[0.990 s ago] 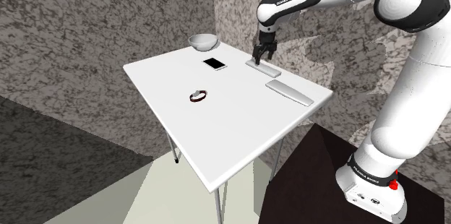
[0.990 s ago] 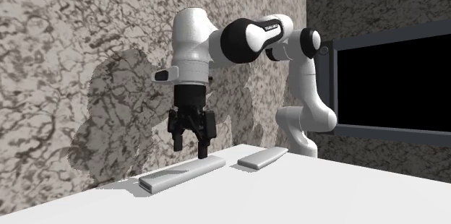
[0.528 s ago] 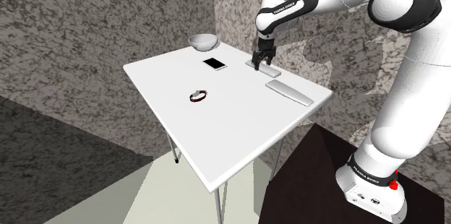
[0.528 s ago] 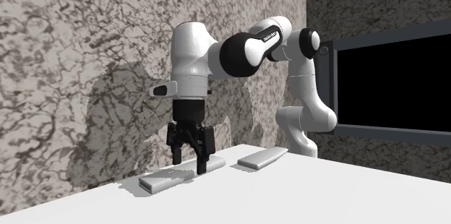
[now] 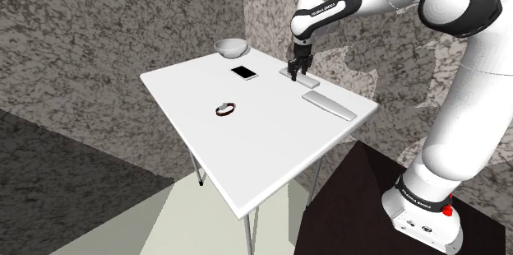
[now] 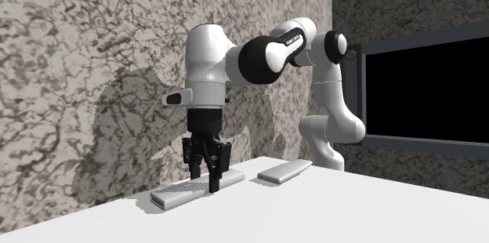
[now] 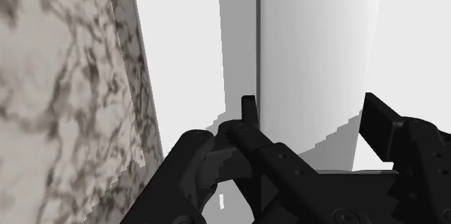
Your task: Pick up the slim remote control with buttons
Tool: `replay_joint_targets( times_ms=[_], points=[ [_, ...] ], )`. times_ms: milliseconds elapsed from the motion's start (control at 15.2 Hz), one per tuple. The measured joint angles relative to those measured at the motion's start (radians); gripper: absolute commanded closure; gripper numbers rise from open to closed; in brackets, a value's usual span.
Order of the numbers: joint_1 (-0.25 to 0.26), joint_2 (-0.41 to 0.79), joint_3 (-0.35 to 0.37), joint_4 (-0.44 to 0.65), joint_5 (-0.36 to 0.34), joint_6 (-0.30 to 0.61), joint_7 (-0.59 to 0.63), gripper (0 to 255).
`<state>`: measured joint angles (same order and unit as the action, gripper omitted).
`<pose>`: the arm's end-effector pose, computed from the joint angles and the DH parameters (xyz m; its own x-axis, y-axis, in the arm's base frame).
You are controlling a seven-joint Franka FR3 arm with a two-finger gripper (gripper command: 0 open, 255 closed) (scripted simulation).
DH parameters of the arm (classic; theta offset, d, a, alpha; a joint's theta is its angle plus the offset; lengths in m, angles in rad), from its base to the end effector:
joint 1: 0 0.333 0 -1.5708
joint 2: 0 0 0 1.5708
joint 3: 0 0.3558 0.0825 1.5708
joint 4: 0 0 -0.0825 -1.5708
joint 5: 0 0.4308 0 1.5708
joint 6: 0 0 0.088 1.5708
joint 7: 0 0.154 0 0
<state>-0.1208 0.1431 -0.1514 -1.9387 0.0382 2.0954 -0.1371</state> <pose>0.6165 -0.1664 0.3829 0.9883 -0.1518 0.0168 -0.1516 -0.9884 -0.0096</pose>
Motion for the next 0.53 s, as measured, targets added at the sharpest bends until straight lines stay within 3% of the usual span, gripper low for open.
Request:
replay_joint_targets(
  times_ms=[528],
  points=[
    [0.001, -0.018, 0.000, 0.041, -0.004, -0.059, 0.004, 255]
  ],
)
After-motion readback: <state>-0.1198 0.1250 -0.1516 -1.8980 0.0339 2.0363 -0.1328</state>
